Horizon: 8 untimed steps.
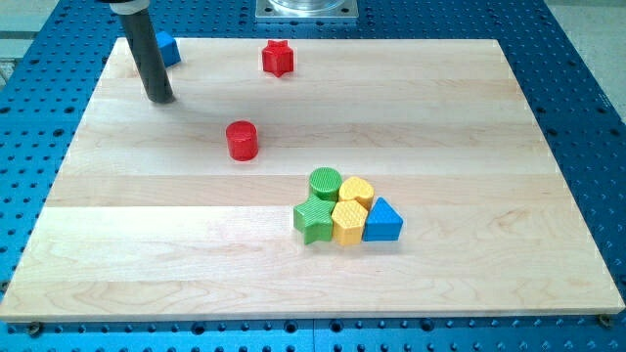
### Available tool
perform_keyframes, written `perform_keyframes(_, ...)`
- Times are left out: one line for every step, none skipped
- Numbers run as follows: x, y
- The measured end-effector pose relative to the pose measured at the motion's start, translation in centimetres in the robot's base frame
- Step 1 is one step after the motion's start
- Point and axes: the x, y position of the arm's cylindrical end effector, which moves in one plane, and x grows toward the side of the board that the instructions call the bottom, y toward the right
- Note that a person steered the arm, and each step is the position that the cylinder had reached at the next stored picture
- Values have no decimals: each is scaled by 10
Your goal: Keep your arm in between circles
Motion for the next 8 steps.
perform_keyframes(27, -24)
perform_keyframes(99, -5)
perform_keyframes(125, -4)
perform_keyframes(126, -4)
perform_keyframes(127, -4)
perform_keyframes(179, 40)
perform_keyframes(205, 78)
perform_keyframes(178, 139)
